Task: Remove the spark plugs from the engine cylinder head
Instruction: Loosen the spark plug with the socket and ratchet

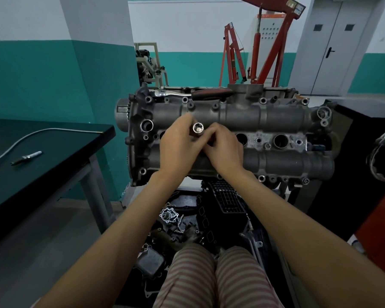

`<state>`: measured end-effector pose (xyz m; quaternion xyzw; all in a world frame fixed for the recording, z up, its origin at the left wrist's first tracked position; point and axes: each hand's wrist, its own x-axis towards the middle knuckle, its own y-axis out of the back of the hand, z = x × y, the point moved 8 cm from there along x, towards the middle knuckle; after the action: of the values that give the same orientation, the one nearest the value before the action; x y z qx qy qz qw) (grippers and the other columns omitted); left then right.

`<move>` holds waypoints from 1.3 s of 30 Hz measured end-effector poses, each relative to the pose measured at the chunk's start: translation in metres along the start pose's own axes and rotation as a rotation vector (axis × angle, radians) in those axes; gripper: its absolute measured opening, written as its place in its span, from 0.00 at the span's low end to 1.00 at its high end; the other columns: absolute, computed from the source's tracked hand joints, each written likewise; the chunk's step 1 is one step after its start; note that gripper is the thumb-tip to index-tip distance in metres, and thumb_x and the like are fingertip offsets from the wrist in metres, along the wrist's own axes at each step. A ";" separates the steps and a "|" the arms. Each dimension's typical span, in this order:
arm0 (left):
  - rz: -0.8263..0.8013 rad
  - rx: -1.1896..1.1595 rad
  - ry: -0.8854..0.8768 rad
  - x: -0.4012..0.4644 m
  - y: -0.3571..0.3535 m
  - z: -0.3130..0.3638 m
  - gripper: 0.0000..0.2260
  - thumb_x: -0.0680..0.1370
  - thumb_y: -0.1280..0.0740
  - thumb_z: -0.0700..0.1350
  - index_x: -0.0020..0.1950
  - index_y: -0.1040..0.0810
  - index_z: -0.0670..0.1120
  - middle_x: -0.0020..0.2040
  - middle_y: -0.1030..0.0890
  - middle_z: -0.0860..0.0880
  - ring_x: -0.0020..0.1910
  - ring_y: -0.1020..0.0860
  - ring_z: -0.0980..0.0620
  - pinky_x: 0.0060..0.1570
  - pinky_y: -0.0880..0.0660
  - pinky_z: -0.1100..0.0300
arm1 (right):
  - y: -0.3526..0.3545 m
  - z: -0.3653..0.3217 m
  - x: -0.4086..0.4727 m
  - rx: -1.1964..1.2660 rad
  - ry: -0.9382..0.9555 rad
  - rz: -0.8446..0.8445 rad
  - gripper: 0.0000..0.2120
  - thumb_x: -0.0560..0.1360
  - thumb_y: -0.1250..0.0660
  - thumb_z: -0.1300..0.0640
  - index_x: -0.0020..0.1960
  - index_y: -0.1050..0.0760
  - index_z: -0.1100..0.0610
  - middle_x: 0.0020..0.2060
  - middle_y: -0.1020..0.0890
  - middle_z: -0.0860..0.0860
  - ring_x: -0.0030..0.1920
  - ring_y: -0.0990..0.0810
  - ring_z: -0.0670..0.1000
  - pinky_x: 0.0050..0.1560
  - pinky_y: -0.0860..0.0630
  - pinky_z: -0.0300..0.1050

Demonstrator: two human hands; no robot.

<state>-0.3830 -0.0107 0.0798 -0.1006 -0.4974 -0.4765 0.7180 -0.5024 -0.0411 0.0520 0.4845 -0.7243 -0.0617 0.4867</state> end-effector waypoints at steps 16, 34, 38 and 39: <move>-0.118 -0.188 -0.085 -0.010 -0.009 0.002 0.12 0.75 0.31 0.41 0.57 0.25 0.43 0.53 0.21 0.50 0.52 0.23 0.55 0.53 0.27 0.64 | 0.002 -0.005 -0.006 -0.005 0.107 0.031 0.04 0.73 0.36 0.57 0.47 0.26 0.56 0.43 0.26 0.49 0.41 0.25 0.51 0.30 0.40 0.40; 0.023 -0.170 -0.063 -0.014 0.002 -0.002 0.04 0.74 0.30 0.41 0.47 0.22 0.43 0.43 0.20 0.54 0.41 0.22 0.59 0.41 0.30 0.75 | 0.000 -0.008 -0.009 -0.005 0.142 0.006 0.12 0.75 0.37 0.55 0.57 0.25 0.54 0.49 0.24 0.49 0.47 0.23 0.50 0.38 0.33 0.42; 0.000 -0.140 -0.032 -0.004 0.001 -0.004 0.12 0.71 0.27 0.48 0.42 0.29 0.46 0.39 0.23 0.50 0.38 0.27 0.56 0.38 0.30 0.67 | 0.001 -0.001 -0.004 -0.002 0.040 0.014 0.11 0.72 0.34 0.52 0.52 0.27 0.54 0.49 0.25 0.48 0.46 0.24 0.50 0.36 0.35 0.43; -0.027 -0.147 -0.053 -0.006 -0.001 0.000 0.11 0.72 0.27 0.47 0.47 0.27 0.46 0.44 0.22 0.51 0.43 0.26 0.58 0.43 0.29 0.68 | 0.001 0.000 -0.004 0.021 0.030 0.020 0.08 0.72 0.34 0.54 0.49 0.27 0.55 0.47 0.25 0.48 0.44 0.24 0.51 0.35 0.36 0.43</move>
<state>-0.3838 -0.0082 0.0746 -0.1589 -0.4811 -0.5184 0.6889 -0.5029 -0.0374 0.0507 0.4831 -0.7223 -0.0418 0.4931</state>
